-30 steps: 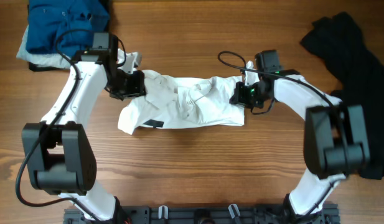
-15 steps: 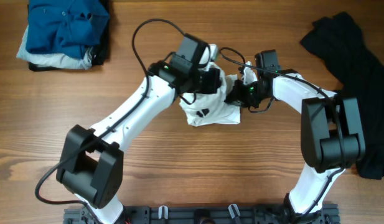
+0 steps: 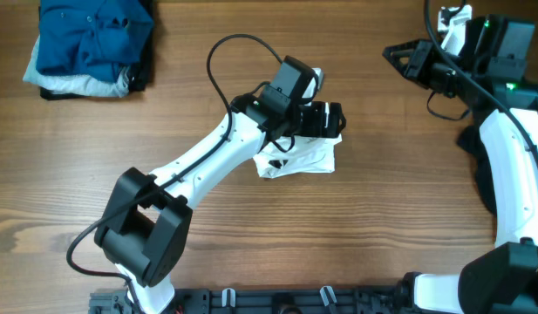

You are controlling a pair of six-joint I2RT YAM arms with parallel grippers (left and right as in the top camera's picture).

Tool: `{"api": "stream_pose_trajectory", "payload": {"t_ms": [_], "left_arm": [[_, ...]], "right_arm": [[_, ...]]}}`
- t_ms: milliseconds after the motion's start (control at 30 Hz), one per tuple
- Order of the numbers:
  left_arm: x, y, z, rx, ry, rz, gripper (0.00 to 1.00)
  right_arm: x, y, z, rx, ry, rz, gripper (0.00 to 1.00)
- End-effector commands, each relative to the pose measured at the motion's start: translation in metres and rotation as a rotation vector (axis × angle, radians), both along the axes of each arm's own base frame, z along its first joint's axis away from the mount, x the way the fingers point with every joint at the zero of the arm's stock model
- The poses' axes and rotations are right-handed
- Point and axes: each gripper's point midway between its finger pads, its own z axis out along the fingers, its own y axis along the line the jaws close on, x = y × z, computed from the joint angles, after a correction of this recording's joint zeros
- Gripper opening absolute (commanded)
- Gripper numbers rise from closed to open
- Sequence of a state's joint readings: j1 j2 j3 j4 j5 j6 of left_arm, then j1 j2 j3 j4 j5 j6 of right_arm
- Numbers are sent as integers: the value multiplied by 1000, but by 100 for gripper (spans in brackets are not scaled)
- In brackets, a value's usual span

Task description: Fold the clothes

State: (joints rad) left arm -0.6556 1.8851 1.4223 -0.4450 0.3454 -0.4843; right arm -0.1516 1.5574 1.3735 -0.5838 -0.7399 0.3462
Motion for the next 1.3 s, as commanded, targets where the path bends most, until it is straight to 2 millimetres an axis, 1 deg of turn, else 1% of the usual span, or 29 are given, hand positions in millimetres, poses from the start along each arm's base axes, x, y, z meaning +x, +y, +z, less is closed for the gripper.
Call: {"api": "stream_pose_trajectory", "payload": {"t_ms": [0,67,100,133,167,200,233,267,300,333,367,433,467,533,600,633,667,700,733,800,833,867,967,1067,1100,1133,1167,1200,1267], "left_arm": [[4,-5,51,-80,-21,-32,100],[10,15,89,-83,-50,3,100],[15,34,116,-87,-81,36,100],[21,62,148,-94,-122,96,100],[24,88,170,-92,-154,155,100],[28,132,197,-82,-204,260,100],[30,165,210,-68,-232,343,100],[29,211,223,-40,-256,459,100],[25,251,229,-16,-258,559,100],[22,283,229,5,-246,643,100],[18,318,225,26,-220,734,100],[14,354,214,54,-169,828,100],[12,368,208,66,-142,864,100],[12,386,196,98,-106,884,100],[15,388,185,116,-77,874,100],[18,388,180,119,-62,872,100],[20,389,176,121,-51,871,100],[21,389,172,125,-37,871,100],[22,389,167,127,-23,869,100],[25,390,162,131,-7,868,100],[26,390,159,133,2,868,100],[26,390,158,133,5,868,100],[26,390,157,142,1,855,100],[25,390,156,148,2,847,100],[25,390,156,148,2,847,100],[26,390,156,149,3,847,100],[26,390,155,149,5,846,100],[26,390,154,150,8,846,100],[26,390,154,150,7,846,100]], "right_arm": [[-4,2,-16,-13,33,36,29],[-5,1,-18,-24,39,35,32],[-6,2,-21,-43,41,44,34],[-9,3,-26,-57,64,41,34],[-12,10,-31,-74,76,64,35],[-17,20,-37,-86,95,98,38],[-21,33,-43,-110,102,144,44],[-27,49,-54,-152,129,187,51],[-33,69,-65,-202,145,243,56],[-39,84,-72,-238,157,274,60],[-49,110,-84,-321,163,341,64],[-58,133,-98,-415,159,399,69],[-67,151,-106,-479,132,471,70],[-78,173,-126,-602,106,566,71],[-85,185,-152,-710,107,642,70],[-87,186,-164,-740,126,660,66],[-87,184,-172,-760,146,660,54],[-86,179,-176,-780,163,646,26],[-83,171,-175,-793,183,601,4],[-81,161,-167,-775,205,550,4],[-86,148,-165,-761,269,501,4],[-92,138,-167,-763,323,479,4],[-121,101,-189,-733,564,357,4],[-156,78,-217,-694,763,250,4],[-161,77,-220,-683,786,246,7],[-163,78,-220,-673,788,261,26],[-161,84,-215,-652,757,311,54],[-155,92,-208,-631,700,355,71],[-132,100,-178,-614,562,352,88]]}}
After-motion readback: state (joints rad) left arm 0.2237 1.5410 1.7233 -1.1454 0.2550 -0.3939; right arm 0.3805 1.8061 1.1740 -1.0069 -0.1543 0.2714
